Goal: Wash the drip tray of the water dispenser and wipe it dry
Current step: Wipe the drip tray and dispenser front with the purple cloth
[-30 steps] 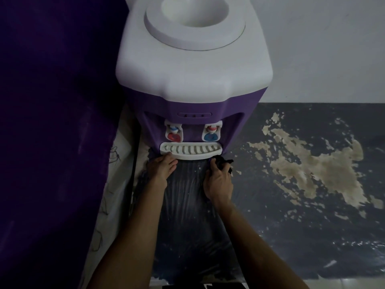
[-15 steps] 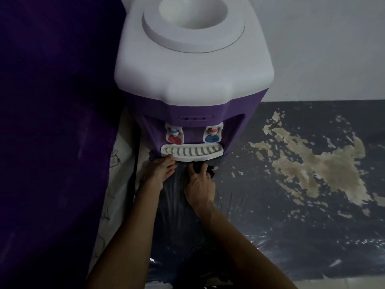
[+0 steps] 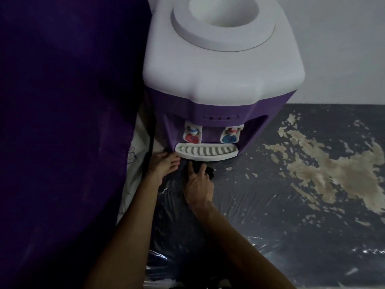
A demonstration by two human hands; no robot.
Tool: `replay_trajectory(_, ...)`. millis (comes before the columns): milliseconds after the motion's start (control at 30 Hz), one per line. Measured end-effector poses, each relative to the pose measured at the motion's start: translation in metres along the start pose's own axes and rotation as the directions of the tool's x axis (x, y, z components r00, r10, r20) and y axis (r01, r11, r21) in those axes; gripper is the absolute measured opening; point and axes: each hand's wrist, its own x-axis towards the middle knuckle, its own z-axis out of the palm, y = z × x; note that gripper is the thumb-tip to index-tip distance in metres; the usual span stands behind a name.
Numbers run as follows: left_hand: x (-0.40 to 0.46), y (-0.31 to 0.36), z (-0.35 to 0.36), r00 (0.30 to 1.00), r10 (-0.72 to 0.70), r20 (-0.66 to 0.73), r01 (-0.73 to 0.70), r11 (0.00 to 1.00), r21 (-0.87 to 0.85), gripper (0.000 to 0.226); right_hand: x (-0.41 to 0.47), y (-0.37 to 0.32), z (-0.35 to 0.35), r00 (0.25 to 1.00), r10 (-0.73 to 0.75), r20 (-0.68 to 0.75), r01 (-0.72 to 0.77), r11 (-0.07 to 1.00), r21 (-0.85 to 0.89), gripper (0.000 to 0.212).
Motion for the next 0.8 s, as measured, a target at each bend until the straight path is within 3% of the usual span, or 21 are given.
replay_trajectory(233, 0.008, -0.008, -0.012, 0.988, 0.149, -0.044, -0.131, 0.951, 0.282, 0.027, 0.010, -0.019, 0.001, 0.994, -0.095, 0.046, 0.096, 0.995, -0.037, 0.061)
replay_trajectory(400, 0.007, -0.020, -0.014, 0.972, 0.228, -0.055, -0.192, 0.910, 0.368, 0.027, 0.013, 0.002, -0.003, 0.984, -0.161, 0.075, 0.166, 0.983, -0.072, 0.059)
replay_trajectory(600, 0.000, -0.037, -0.017, 0.953, 0.296, -0.060, -0.237, 0.857, 0.458, 0.031, 0.005, 0.032, -0.005, 0.991, -0.134, 0.018, 0.135, 0.989, -0.059, 0.057)
replay_trajectory(700, -0.006, -0.041, -0.013, 0.931, 0.361, -0.052, -0.274, 0.788, 0.551, 0.032, 0.000, 0.056, -0.008, 0.995, -0.097, -0.023, 0.096, 0.994, -0.052, 0.057)
replay_trajectory(800, -0.013, -0.047, -0.006, 0.886, 0.462, -0.043, -0.309, 0.656, 0.688, 0.034, -0.003, 0.077, -0.012, 0.998, -0.039, -0.039, 0.037, 0.998, -0.045, 0.057)
